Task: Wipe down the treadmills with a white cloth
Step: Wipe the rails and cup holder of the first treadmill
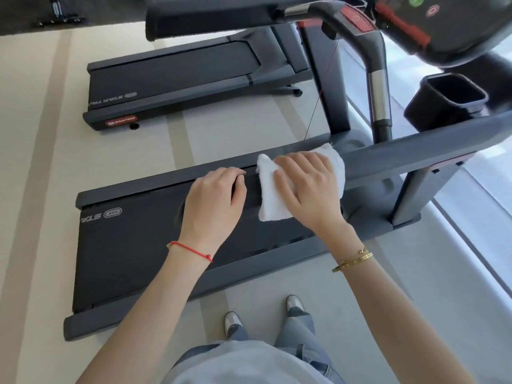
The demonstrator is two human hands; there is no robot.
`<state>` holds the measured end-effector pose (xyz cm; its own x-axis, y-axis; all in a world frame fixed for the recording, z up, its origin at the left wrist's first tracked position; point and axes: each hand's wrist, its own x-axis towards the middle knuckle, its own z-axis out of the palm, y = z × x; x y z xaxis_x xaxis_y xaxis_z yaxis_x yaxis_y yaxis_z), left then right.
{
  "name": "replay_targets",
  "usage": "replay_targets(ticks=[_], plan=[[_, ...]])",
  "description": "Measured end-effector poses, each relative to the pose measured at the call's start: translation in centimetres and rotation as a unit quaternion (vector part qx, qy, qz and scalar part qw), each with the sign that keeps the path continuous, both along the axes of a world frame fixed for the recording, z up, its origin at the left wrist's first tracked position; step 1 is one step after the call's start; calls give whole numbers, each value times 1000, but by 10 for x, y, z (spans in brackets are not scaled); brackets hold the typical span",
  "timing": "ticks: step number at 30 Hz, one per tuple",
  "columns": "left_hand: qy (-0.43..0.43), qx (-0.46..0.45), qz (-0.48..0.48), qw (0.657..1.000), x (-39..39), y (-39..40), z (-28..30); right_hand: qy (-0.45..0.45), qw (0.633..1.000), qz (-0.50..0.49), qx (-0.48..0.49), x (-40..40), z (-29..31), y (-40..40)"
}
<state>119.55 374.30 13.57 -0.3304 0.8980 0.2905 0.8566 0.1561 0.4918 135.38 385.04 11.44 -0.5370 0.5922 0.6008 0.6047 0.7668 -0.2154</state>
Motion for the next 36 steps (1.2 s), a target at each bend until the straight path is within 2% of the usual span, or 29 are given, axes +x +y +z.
replay_targets(ticks=[2, 7, 11, 17, 19, 21, 24, 27, 32, 36], plan=[[-1, 1, 7, 1000, 12, 12, 2, -6, 1000, 8, 10, 17, 0, 18], [7, -1, 23, 1000, 49, 47, 2, 5, 998, -59, 16, 83, 2, 77], [28, -7, 43, 999, 84, 77, -1, 24, 995, -96, -7, 97, 4, 97], [74, 26, 108, 991, 113, 103, -5, -13, 998, 48, 41, 109, -4, 102], [74, 20, 128, 989, 114, 104, -7, -12, 998, 37, 53, 133, -1, 124], [76, 21, 143, 987, 114, 104, -8, 5, 999, -16, 49, 155, 3, 143], [93, 20, 170, 981, 117, 107, -8, 32, 997, -64, 30, 159, 1, 147], [113, 22, 184, 976, 119, 109, -10, 43, 999, -26, 21, 134, -3, 128], [130, 37, 192, 972, 119, 108, -14, 1, 996, 71, 48, 130, -2, 130], [132, 48, 198, 970, 119, 108, -15, 23, 999, 8, 39, 165, 0, 162]])
